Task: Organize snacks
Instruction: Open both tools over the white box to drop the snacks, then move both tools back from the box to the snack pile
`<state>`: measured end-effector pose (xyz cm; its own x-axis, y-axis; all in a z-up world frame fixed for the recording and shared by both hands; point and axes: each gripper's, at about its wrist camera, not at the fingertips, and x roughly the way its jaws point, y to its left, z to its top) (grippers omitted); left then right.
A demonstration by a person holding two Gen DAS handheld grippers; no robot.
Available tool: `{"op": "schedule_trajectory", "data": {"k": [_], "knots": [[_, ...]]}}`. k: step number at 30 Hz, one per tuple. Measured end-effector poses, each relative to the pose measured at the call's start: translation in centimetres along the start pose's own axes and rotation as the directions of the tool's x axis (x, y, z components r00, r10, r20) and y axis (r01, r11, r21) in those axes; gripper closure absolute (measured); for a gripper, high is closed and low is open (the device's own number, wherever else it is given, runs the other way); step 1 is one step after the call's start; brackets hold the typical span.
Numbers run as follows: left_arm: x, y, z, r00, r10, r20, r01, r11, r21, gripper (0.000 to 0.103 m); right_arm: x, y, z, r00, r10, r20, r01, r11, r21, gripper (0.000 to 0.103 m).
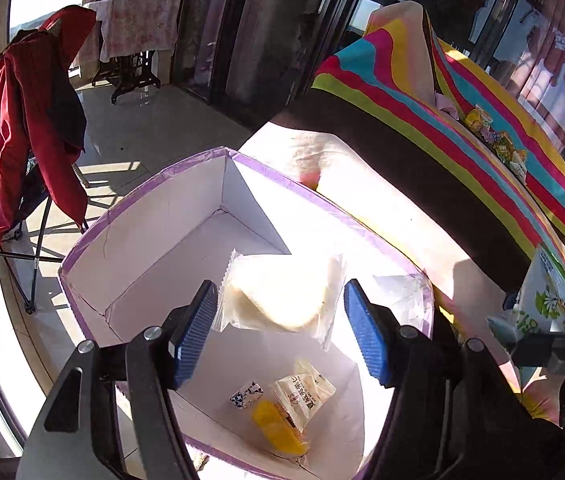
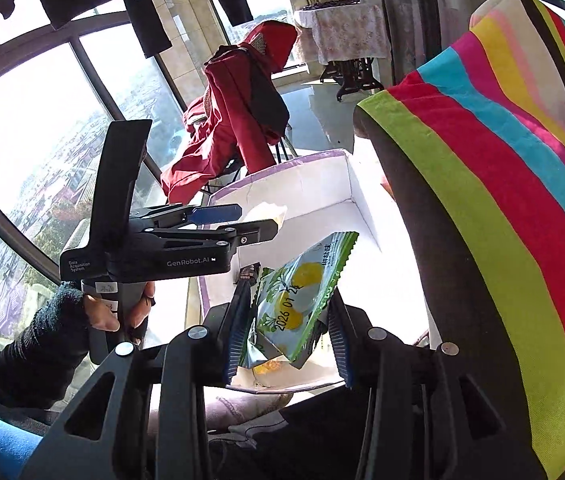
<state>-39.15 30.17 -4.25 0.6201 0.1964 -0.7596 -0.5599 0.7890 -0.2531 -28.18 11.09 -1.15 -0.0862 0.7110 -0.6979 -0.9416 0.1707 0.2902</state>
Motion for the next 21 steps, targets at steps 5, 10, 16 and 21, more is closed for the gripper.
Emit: {"op": "schedule_trajectory", "data": {"k": [5, 10, 16, 21], "knots": [[-1.4, 3.1, 0.6, 0.994, 0.102, 0.048, -0.095, 0.987, -0.130, 0.003, -0.7, -1.8, -0.5, 0.999, 0.025, 0.022, -0.027, 0.996, 0.089, 0.041], [-2.8, 2.9, 2.5, 0.981, 0.139, 0.133, -0.117, 0.980, -0.160, 0.003, -5.5, -2.8, -1.2, 0.993, 0.009, 0.117, -0.019, 0.996, 0.086, 0.037], [-2.9, -4.3, 6.2, 0.980, 0.009, 0.198, -0.010, 1.000, 0.002, 0.002, -13.0, -5.4, -3.2, 0.955, -0.128, 0.267, 0.103, 0.989, 0.104, 0.026], [-0.8, -12.5, 9.0, 0.983, -0.114, 0.145, 0.088, 0.981, 0.175, 0.002, -17.8, -10.3, -5.9, 0.875, -0.365, 0.317, 0.294, 0.923, 0.249, 0.016]]}}
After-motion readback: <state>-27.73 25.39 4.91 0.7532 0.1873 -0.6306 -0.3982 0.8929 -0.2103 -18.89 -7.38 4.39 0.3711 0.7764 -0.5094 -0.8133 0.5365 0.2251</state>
